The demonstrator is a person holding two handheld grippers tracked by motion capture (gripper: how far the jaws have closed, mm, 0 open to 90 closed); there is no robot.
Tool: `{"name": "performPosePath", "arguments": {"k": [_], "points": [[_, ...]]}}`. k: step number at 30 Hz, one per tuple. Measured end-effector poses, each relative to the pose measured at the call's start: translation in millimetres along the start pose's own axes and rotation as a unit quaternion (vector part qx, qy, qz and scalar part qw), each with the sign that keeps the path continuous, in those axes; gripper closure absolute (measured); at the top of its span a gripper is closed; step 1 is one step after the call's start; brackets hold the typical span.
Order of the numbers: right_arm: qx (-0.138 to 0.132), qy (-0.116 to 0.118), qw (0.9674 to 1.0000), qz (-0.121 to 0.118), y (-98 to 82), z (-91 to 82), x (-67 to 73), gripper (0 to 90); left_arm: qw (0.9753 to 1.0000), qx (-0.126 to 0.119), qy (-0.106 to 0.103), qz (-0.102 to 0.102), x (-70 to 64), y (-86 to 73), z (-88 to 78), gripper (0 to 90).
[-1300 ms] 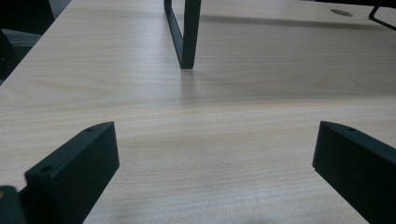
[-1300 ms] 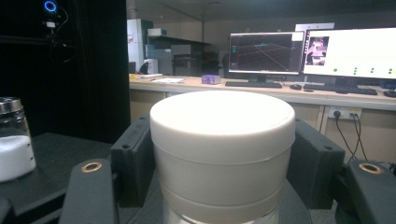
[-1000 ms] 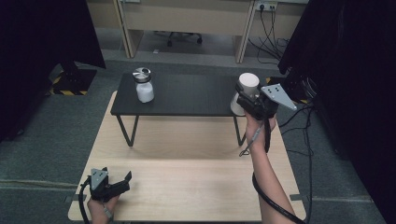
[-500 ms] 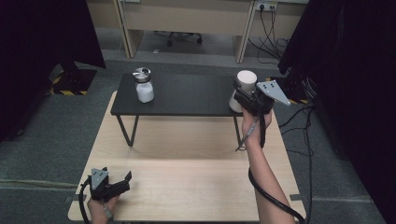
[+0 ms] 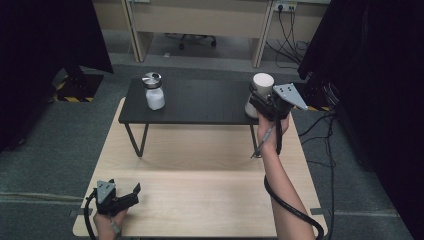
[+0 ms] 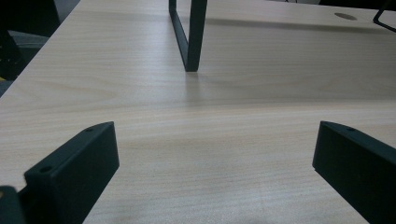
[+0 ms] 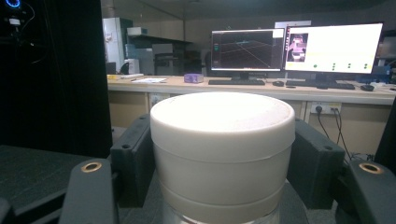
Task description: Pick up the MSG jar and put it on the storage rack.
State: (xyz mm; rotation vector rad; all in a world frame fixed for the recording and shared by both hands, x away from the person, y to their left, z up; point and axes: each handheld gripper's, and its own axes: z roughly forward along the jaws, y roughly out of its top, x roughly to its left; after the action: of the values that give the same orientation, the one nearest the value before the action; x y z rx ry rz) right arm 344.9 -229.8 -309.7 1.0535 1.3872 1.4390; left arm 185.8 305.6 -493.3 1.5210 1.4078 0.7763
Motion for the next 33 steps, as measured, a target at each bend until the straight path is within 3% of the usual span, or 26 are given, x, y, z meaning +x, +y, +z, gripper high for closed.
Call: {"name": "performPosePath", "arguments": {"k": [19, 33], "points": [[0.004, -0.006, 0.9999, 0.009, 2.0, 10.7, -0.7, 33.6, 1.0, -0.002, -0.001, -0.004, 0.9, -0.5, -0.3, 0.0], [0.008, -0.009, 0.9999, 0.002, 2.8, 11.7, 3.0, 31.8, 1.0, 0.0, 0.004, -0.003, -0.7, 0.0, 0.2, 0.0]]}}
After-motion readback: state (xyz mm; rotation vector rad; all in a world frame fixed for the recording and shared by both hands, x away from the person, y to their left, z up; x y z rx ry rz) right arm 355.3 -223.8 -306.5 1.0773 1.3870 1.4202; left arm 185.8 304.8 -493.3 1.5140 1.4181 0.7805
